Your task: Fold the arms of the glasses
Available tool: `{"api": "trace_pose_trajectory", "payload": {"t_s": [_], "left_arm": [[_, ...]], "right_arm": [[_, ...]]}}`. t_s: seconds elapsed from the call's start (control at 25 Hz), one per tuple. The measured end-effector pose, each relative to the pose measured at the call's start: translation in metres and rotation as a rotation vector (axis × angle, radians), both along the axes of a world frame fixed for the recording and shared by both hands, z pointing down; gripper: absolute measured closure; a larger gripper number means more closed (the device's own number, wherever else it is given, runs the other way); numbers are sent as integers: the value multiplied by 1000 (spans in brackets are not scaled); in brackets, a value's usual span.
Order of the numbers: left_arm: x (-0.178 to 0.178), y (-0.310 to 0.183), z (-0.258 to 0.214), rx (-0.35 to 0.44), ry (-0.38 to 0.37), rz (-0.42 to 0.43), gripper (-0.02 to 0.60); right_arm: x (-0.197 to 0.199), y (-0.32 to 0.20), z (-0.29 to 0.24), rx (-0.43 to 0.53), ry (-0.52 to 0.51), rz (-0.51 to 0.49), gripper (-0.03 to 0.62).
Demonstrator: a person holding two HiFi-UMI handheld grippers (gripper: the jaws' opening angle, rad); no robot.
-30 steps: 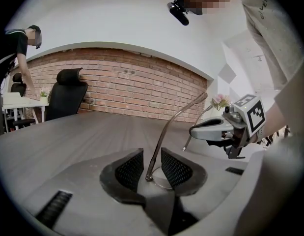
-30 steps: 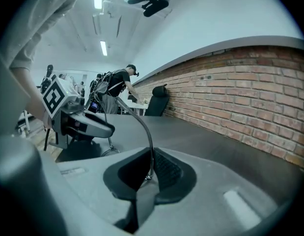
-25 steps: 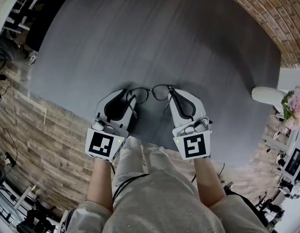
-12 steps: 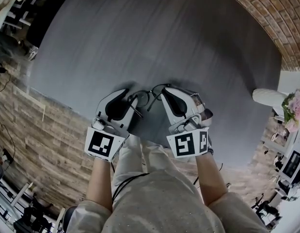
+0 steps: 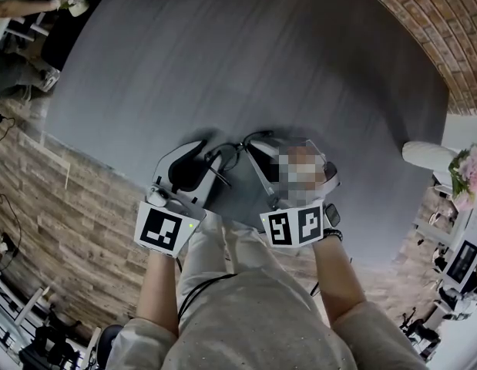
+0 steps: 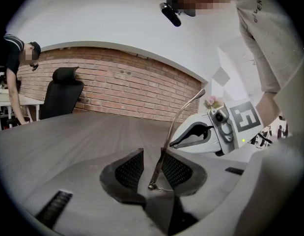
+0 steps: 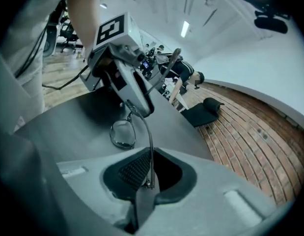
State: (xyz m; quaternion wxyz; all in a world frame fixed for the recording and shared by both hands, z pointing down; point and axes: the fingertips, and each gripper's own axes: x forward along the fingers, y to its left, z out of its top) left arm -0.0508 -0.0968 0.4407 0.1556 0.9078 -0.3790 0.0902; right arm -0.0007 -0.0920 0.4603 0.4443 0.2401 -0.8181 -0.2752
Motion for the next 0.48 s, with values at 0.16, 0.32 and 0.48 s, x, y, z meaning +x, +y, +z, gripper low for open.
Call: {"api": "trace_pose_trajectory", "payload": {"t_s": [0.16,0.32,0.48], "left_arm": [[-4,1,1,4,-3,3,474],[0,0,1,8,-7,12,474],[-1,3,2,24,-30,37,474]], "right_arm": [[-7,3,8,14,61,-49,574],[-10,8,19,10,104,-93,574],[-15,9,21,7,92,-87,572]]}}
